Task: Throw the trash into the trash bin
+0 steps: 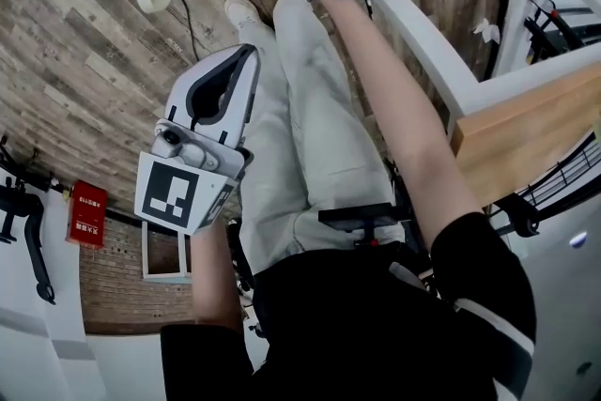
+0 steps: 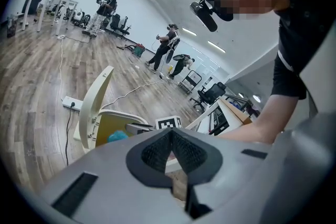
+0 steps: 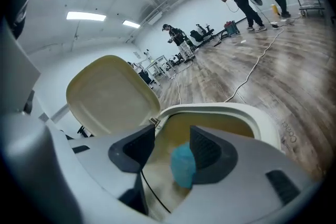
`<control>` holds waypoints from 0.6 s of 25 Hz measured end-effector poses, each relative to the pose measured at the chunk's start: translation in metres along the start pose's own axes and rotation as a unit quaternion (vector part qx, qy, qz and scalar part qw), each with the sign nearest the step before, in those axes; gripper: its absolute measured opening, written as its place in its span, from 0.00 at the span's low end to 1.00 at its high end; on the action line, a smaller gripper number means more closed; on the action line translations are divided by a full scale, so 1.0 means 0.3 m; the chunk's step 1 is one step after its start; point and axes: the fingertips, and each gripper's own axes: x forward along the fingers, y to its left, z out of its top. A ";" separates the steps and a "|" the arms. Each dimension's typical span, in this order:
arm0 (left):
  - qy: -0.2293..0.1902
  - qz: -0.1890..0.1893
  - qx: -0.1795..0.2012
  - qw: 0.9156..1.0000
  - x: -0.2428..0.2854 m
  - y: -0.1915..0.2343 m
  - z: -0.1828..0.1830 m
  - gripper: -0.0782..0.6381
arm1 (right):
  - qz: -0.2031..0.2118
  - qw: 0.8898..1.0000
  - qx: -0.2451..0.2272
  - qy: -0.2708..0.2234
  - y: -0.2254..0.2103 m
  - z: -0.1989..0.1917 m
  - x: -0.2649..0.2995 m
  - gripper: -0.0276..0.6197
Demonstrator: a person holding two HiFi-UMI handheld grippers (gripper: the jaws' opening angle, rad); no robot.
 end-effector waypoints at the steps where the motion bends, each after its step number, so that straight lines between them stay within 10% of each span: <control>1: -0.002 -0.002 0.000 1.000 0.002 -0.010 0.000 0.12 | 0.002 1.000 -0.004 0.004 0.007 -0.004 -0.002 0.33; 8: -0.014 -0.004 0.021 1.000 -0.047 -0.080 0.063 0.12 | 0.022 1.000 -0.012 -0.004 0.113 0.101 -0.104 0.24; 15: -0.089 -0.002 0.101 0.991 -0.276 -0.234 0.390 0.12 | 0.086 0.988 -0.097 -0.082 0.517 0.570 -0.388 0.04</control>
